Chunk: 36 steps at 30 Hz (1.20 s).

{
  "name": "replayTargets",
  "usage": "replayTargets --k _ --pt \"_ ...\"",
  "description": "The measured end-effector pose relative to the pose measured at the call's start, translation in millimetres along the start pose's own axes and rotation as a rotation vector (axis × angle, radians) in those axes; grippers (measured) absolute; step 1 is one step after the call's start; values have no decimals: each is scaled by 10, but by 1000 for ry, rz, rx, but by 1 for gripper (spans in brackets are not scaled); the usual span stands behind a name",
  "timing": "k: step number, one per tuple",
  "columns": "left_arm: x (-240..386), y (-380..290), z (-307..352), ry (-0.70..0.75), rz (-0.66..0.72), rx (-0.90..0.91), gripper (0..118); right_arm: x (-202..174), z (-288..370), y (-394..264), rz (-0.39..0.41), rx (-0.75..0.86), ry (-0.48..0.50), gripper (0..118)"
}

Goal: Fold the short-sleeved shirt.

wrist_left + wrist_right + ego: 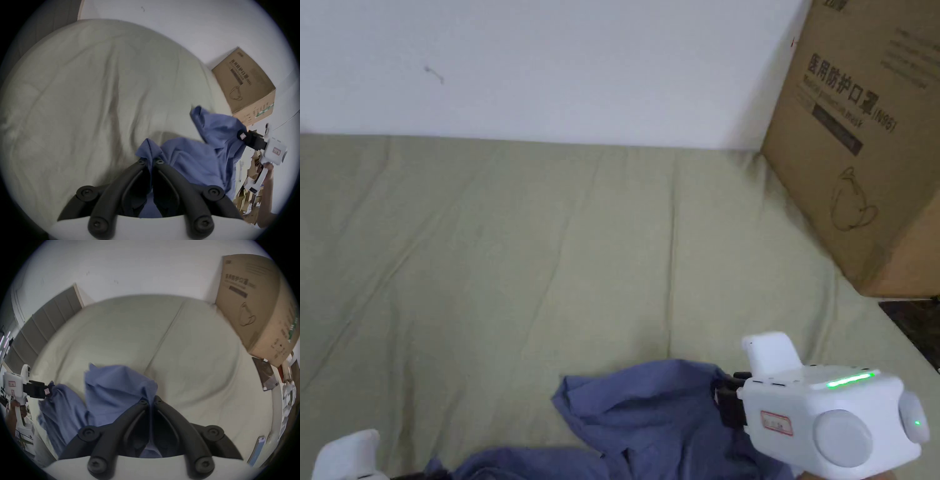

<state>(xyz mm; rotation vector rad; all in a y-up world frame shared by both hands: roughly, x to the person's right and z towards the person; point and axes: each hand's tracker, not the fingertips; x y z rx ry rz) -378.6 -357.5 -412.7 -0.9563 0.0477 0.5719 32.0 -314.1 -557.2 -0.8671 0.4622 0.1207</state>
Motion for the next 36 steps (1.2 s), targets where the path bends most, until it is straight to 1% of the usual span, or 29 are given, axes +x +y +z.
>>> replayTargets --k 2,3,5,7,9,10,11,12,14,15,17,19,21,25,27,32,35,36 --pt "53 105 336 -40 -10 94 5 31 354 49 -6 79 -14 0" --pt "66 187 528 -82 2 134 5 -124 819 142 2 120 -19 0" --pt "160 360 890 -153 3 203 5 -141 1246 221 7 188 -55 0" --pt "297 522 1226 -151 -61 277 5 128 1238 216 -20 249 -66 0" --pt "463 698 1531 -113 -167 354 5 241 1503 329 -31 336 -87 0" --pt "543 788 1661 -114 -179 380 5 295 1600 396 -39 368 -95 0" --pt "579 908 1802 -144 -181 399 5 259 1837 444 -29 429 -108 0" --pt "616 1033 1946 -180 -162 424 5 306 1946 535 -42 468 -110 0" --pt "702 1292 2178 -192 -142 494 5 385 2107 742 -43 529 -114 0" --pt "765 1433 2305 -172 -138 549 5 200 2355 869 -11 578 -135 0" --pt "880 1705 2507 -143 -155 616 5 160 2509 1100 5 634 -140 0" --pt "1003 2020 2637 -100 -181 650 5 268 2571 1442 5 664 -135 0" --pt "1123 2323 2748 -66 -193 676 5 258 2623 1766 7 688 -137 0" --pt "1305 2874 2814 -2 -223 709 5 282 2612 2394 -18 734 -120 0" --pt "1418 3112 2825 44 -243 727 5 309 2566 2718 -49 762 -121 0" --pt "1600 3645 2804 54 -234 737 5 349 2470 3380 -98 792 -134 0" --pt "1699 3922 2764 72 -243 738 5 327 2430 3681 -101 815 -167 0" --pt "1725 4008 2735 74 -245 733 5 333 2410 3777 -91 821 -178 0"
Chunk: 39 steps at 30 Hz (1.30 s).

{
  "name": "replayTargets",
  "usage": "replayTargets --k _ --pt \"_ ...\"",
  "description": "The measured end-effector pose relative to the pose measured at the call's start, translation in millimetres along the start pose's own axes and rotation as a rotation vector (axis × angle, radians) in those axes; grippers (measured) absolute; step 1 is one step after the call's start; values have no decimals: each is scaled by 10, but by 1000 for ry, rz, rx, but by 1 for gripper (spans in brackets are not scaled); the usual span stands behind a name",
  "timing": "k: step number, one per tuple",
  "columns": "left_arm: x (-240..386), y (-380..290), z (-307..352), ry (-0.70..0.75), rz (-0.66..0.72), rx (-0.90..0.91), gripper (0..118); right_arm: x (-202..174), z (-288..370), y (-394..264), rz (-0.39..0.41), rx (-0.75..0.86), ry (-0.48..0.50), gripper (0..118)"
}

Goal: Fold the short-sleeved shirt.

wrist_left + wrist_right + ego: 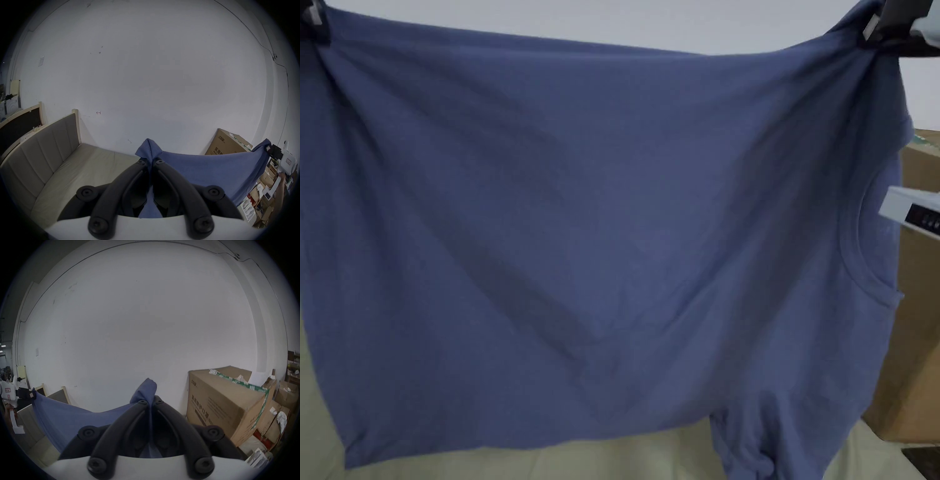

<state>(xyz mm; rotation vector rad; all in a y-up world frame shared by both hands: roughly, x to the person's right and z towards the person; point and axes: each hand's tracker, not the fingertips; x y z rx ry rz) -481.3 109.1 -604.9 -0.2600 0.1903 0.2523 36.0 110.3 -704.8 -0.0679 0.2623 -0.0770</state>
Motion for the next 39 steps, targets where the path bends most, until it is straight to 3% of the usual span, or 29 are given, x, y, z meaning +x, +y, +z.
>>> replayTargets --k 3,6,13,19,27,30,39 --pt "43 74 -179 0 48 6 5 -63 -182 81 7 -3 -35 0" --pt "78 140 -407 15 89 18 5 -53 -352 78 -43 5 -35 0" --pt "320 259 -869 63 -1 50 5 -89 -800 48 -22 9 -83 0" --pt "321 224 -1185 63 8 51 5 -77 -947 -89 -29 15 -86 0" --pt "26 -597 -1276 97 -30 -124 5 262 -919 -787 -62 -133 13 0" --pt "-89 -995 -1092 79 -21 -196 5 326 -689 -1133 -24 -227 43 0" --pt "-381 -2268 -425 66 63 -376 5 266 388 -2360 -62 -443 4 0"
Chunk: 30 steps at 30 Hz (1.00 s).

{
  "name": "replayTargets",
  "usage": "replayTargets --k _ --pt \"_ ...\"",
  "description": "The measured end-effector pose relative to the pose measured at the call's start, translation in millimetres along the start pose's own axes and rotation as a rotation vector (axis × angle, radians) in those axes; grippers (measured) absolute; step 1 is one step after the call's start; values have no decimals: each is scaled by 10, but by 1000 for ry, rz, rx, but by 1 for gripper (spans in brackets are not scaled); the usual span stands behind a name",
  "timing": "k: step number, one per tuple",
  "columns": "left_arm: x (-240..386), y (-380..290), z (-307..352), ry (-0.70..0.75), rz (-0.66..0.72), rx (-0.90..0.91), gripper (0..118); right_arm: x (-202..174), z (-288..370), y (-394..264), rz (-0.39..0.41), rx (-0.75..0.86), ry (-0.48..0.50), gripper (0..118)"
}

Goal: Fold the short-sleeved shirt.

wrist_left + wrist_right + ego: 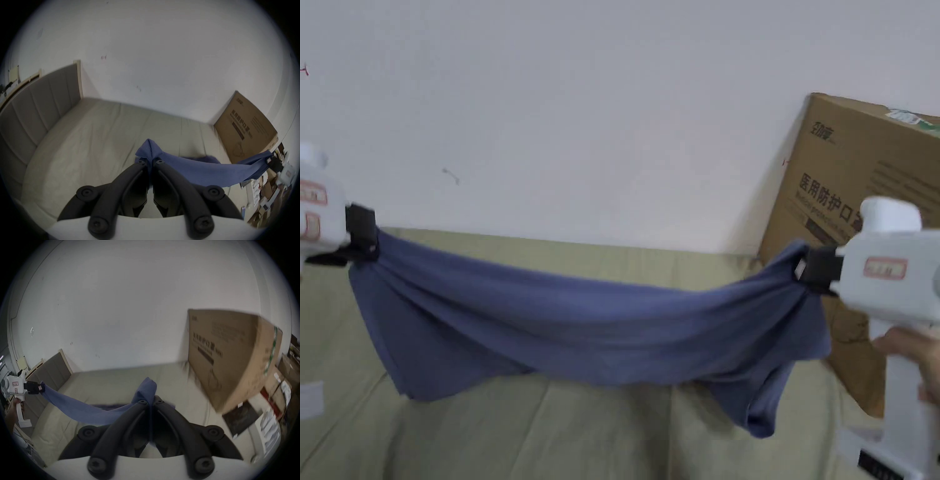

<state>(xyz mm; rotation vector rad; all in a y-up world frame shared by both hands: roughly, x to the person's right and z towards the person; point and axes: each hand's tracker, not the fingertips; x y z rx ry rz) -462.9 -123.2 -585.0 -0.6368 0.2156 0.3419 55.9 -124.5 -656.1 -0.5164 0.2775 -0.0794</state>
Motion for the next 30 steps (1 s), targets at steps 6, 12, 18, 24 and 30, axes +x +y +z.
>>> replayTargets --k 6,12,18,24,30 --pt "-219 -1098 203 -40 1 -128 5 -15 321 -1070 -53 -179 9 0" --pt "-444 -2029 637 -115 -15 -142 5 29 712 -1804 -131 -215 26 0" --pt "-731 -2557 1241 -132 62 -125 5 59 1284 -2198 -119 -198 60 0" --pt "-943 -3005 1497 -47 62 -176 5 199 1769 -2724 -67 -280 55 0" --pt "-1051 -3435 1567 -14 96 -261 5 272 2113 -3356 -111 -408 29 0"
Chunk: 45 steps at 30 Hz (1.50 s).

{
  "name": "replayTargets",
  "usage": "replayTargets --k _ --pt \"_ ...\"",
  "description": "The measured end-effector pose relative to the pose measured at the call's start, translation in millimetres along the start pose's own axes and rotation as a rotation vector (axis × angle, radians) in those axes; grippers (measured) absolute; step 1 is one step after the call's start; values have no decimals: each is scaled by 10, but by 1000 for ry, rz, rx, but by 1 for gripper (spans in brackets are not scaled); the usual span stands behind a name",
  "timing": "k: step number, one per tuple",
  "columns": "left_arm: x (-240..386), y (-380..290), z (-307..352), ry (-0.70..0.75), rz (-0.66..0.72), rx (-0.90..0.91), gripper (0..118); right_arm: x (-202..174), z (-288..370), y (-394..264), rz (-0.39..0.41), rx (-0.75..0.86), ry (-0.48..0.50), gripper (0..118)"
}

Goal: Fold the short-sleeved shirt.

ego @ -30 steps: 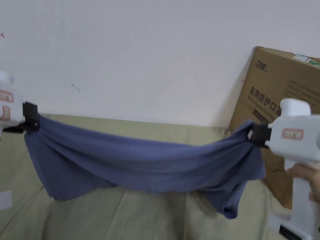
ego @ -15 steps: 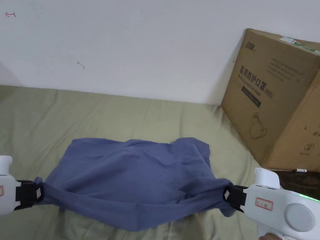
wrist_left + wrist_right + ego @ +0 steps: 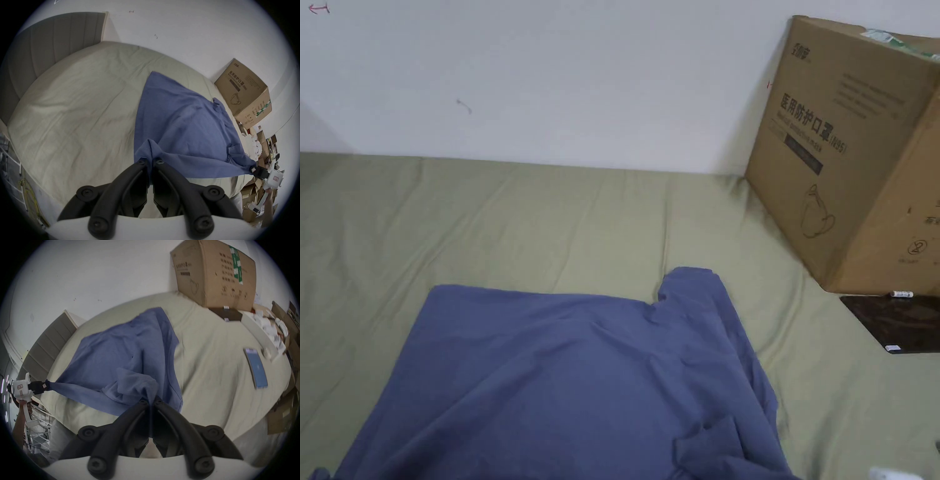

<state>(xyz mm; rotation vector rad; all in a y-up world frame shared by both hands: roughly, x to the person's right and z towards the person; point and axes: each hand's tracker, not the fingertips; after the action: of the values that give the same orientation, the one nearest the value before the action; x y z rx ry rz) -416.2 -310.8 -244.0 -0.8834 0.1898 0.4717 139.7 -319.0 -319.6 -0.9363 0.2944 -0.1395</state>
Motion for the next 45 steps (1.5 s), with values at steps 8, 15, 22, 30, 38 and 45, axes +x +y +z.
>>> replayTargets --k 8,15,22,30,38,45 --pt "-188 -302 -9 58 41 -78 5 90 -179 -348 -41 -106 -47 0" --pt "-384 -390 -74 41 189 -69 56 148 -435 -461 -119 -241 -24 94" --pt "-421 -437 726 -166 419 92 0 21 487 -164 -46 -20 -31 53" --pt "-421 -433 834 -1 361 121 0 101 462 -271 -77 -34 -129 0" --pt "-465 -435 159 -55 319 21 102 19 394 -245 -90 -52 -97 0" --pt "-587 -566 -411 0 491 -168 7 -37 469 -147 -50 -20 -115 0"
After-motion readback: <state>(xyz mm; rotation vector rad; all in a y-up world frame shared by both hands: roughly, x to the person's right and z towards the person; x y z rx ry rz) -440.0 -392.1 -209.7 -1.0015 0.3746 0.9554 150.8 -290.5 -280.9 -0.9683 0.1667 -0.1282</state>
